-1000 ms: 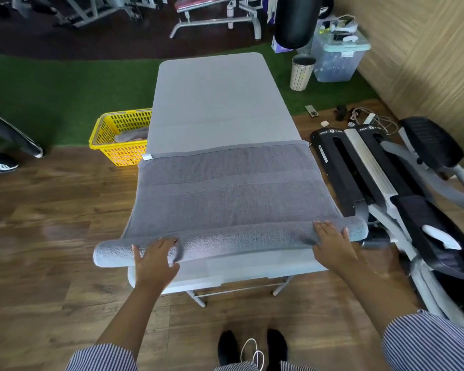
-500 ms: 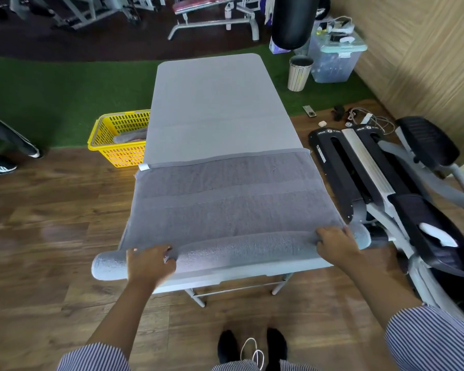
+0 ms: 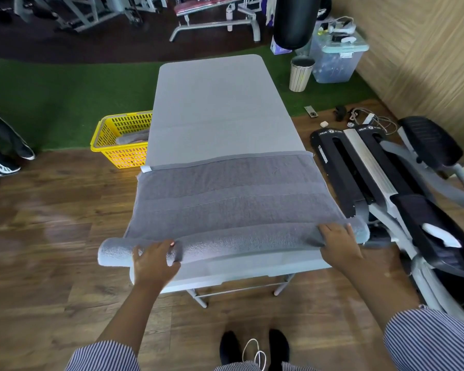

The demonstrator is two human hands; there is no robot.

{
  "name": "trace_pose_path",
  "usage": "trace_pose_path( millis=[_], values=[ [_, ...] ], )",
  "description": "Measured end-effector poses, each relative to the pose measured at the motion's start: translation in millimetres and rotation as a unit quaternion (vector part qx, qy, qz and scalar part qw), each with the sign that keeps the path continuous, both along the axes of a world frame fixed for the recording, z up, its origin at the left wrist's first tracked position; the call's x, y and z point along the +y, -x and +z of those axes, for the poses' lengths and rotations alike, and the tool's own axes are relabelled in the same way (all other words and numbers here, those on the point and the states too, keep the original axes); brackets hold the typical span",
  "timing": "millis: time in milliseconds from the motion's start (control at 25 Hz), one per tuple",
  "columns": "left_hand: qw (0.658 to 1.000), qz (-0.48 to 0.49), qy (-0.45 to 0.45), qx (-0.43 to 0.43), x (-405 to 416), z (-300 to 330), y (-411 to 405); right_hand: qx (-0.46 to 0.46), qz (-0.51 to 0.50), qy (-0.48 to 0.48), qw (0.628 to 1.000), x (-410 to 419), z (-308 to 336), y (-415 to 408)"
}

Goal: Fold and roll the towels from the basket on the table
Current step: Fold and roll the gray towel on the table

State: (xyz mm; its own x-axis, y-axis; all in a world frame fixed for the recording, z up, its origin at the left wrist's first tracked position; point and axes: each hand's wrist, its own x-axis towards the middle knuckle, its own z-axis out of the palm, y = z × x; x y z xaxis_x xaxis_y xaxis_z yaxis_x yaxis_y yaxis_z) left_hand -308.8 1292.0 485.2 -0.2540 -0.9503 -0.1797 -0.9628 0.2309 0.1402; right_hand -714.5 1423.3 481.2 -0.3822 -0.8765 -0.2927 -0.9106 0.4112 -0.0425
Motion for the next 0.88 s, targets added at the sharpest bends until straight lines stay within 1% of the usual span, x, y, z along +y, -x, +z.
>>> trace_pose_path(
  millis=[80,160,240,320,400,480,560,640,760,840,880],
  values=[
    [1.0,-0.012,0.025,-0.007,4,-1,-3,-0.01,-0.005,0.014,1.0,3,-1,2],
    [0.999,-0.022,0.041,-0.007,4,0,-8,-0.03,-0.007,0.004,1.0,3,3,7],
    [0.998,-0.02,0.064,0.012,0,1,-14,-0.028,-0.003,-0.013,1.0,-2,10,13],
    [0.994,-0.009,0.101,0.039,-7,1,-16,-0.011,0.006,0.015,1.0,-5,10,18],
    [0.996,0.003,0.079,0.035,-11,1,-16,-0.025,-0.001,0.061,0.998,-5,7,19],
    [1.0,-0.008,0.02,0.006,-10,-2,-18,-0.083,-0.03,0.04,0.995,-3,3,16],
    [0.999,-0.023,-0.019,-0.022,-8,-5,-20,-0.104,-0.032,0.02,0.994,-1,-2,14],
    [0.999,-0.025,-0.024,-0.029,-4,-5,-19,-0.099,-0.021,0.014,0.995,1,-2,16],
    [1.0,-0.008,-0.001,-0.007,2,-2,-13,-0.062,-0.018,0.004,0.998,7,-2,17],
    [0.999,-0.025,0.042,0.001,5,-5,-18,-0.022,-0.023,0.004,0.999,9,0,16],
    [0.996,-0.046,0.071,0.0,6,-7,-24,-0.01,-0.019,-0.012,1.0,9,5,15]
  ],
)
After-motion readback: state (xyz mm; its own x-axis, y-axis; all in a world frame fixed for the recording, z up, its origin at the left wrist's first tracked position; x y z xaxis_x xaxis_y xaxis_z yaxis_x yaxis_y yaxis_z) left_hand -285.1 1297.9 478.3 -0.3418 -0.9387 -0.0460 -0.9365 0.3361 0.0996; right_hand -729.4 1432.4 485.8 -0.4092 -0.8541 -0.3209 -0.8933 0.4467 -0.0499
